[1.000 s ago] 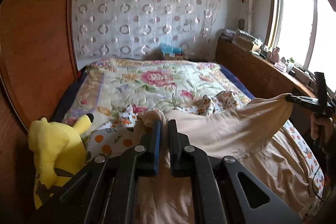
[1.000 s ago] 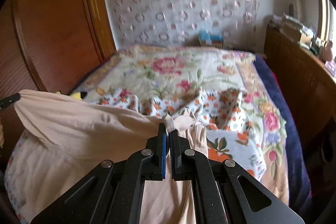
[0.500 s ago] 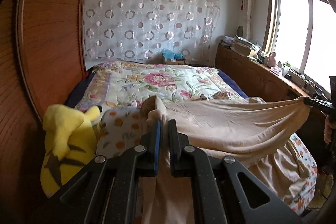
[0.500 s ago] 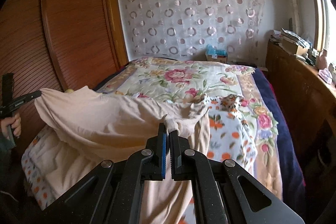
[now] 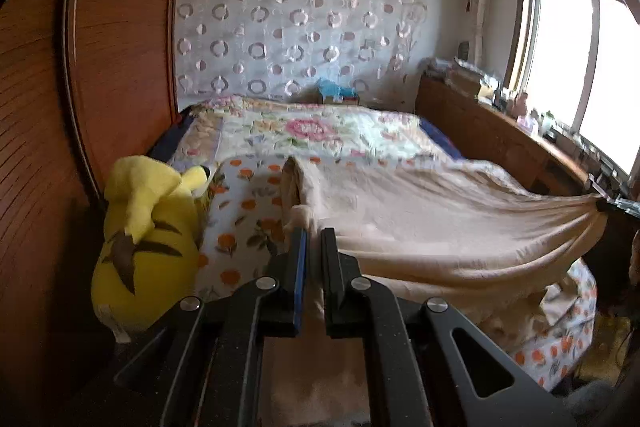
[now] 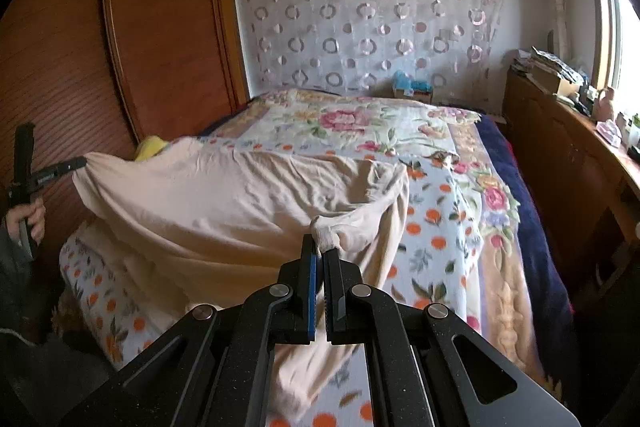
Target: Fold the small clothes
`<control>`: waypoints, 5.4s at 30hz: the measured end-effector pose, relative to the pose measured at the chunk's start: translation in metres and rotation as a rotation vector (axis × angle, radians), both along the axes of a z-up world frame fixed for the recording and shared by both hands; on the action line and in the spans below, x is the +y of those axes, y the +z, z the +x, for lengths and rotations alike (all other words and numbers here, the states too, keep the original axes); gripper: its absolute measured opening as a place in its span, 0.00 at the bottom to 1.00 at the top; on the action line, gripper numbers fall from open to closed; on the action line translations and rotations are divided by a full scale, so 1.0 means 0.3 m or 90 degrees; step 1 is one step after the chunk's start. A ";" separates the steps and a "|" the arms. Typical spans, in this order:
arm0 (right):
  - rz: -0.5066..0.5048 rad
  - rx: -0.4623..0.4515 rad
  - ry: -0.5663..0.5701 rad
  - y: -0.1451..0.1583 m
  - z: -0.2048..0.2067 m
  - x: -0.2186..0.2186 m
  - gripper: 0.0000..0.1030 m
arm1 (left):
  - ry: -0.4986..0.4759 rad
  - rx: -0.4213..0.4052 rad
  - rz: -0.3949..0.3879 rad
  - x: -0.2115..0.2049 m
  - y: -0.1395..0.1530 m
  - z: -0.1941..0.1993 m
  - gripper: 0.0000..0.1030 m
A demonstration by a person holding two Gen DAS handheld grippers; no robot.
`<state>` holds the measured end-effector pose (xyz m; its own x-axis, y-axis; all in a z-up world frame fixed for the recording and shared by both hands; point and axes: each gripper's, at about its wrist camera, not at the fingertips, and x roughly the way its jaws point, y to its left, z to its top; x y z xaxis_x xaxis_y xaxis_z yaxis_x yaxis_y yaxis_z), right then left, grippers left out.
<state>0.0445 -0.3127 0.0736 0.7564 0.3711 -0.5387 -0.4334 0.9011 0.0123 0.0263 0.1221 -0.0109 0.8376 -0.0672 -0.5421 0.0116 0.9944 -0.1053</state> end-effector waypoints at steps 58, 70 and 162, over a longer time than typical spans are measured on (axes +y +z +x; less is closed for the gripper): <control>-0.092 0.070 -0.065 -0.248 -0.103 0.037 0.00 | 0.039 0.158 0.048 -0.013 -0.307 0.017 0.72; -0.072 0.055 -0.005 -0.260 -0.037 0.138 0.00 | 0.037 0.156 0.048 -0.016 -0.305 0.017 0.69; -0.059 -0.017 -0.051 -0.264 0.104 0.078 0.59 | -0.151 0.007 0.006 -0.433 -0.002 0.162 0.68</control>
